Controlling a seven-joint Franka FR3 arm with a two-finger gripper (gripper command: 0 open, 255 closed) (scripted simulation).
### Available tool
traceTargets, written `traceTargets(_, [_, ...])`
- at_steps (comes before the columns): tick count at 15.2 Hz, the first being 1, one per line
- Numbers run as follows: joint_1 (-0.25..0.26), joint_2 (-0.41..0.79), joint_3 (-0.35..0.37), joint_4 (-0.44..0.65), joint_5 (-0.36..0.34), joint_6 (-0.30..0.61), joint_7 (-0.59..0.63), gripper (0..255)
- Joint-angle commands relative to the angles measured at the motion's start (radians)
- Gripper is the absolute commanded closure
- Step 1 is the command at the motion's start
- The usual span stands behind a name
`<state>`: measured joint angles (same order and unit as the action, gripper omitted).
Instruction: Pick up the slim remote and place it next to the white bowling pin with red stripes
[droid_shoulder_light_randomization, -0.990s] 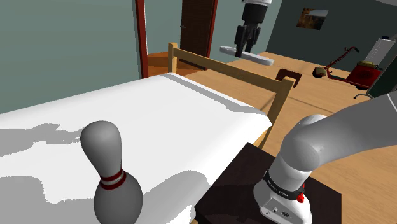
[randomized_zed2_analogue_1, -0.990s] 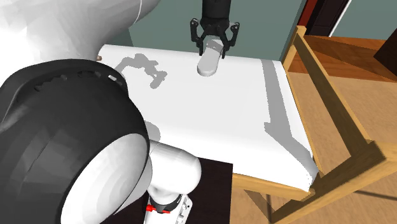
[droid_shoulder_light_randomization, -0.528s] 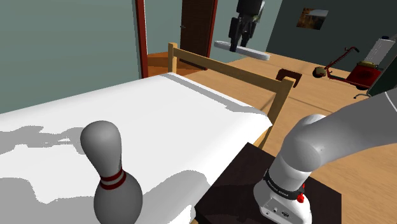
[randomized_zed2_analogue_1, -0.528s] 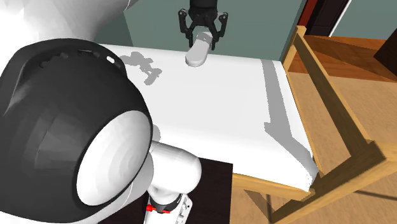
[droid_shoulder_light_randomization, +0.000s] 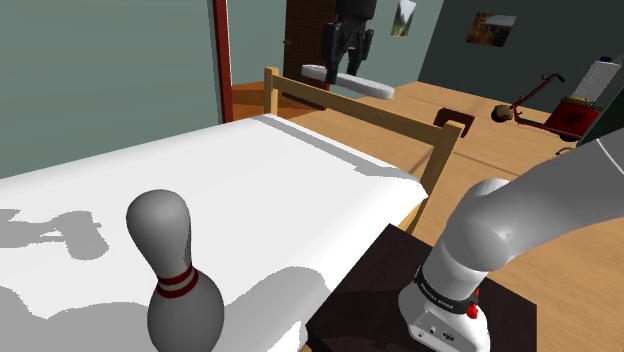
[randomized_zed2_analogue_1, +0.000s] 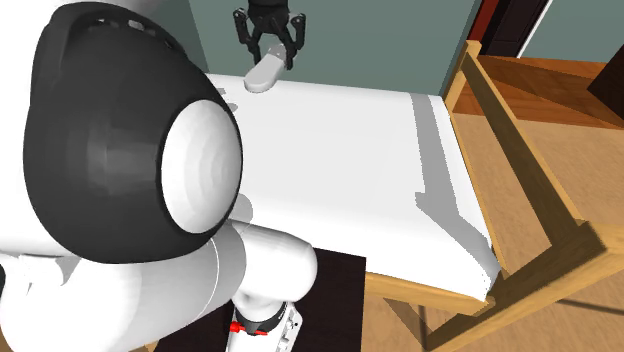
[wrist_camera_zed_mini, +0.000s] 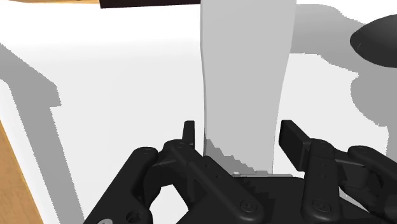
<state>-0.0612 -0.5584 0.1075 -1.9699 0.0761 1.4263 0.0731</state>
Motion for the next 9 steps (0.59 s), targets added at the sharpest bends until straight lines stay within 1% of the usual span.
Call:
traceTargets(1, [0.01,0.028,0.04,0.026,0.017,0.006,0.05,255])
traceTargets(5, [0.031,0.091,0.119,0.083,0.043,0.019,0.149,255])
traceTargets(9, [0.05,0.171,0.199,0.159,0.055,0.031,0.251,255])
